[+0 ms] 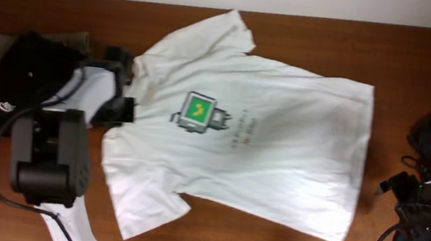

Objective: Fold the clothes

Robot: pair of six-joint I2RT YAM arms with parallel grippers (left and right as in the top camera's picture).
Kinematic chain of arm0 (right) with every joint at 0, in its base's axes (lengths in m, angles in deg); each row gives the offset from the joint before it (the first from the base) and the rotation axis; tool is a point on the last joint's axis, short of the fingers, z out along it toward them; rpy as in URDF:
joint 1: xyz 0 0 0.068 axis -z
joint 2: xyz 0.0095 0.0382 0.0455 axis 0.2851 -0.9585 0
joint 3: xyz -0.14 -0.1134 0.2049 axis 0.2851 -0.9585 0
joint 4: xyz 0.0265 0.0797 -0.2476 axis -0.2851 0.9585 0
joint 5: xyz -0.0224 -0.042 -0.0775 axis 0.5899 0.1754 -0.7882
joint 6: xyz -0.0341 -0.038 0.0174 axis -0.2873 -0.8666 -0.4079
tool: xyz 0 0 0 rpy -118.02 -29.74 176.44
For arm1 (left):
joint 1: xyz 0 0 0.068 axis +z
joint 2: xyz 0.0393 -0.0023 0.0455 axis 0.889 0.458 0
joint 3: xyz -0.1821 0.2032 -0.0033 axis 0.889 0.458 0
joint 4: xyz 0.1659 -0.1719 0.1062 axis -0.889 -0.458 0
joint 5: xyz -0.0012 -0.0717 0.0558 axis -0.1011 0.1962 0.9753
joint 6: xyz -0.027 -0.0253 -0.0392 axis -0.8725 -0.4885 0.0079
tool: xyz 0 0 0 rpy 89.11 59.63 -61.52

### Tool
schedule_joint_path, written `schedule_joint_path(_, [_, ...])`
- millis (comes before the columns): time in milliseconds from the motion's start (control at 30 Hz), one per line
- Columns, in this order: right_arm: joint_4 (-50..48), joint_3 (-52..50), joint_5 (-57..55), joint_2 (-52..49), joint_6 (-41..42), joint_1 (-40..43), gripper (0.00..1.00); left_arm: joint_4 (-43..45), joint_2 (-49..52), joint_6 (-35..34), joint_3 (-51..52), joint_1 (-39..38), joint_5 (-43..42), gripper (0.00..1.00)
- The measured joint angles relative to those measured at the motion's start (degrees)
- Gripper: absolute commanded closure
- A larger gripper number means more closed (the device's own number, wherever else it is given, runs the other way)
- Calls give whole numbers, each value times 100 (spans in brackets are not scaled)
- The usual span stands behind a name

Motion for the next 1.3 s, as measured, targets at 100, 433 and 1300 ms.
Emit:
schedule_joint_path(100, [-9, -17, 273, 0, -306, -389, 18, -68, 13, -173, 0, 658, 76, 70])
schedule_joint_path(433, [-1663, -1727, 1202, 11, -975, -1762, 43, -933, -2111, 74, 190, 153, -514, 35])
schedule_joint_path(1300, [-2162, -787, 2164, -745, -2006, -1784, 50, -1438, -3644, 125, 190, 157, -511, 23])
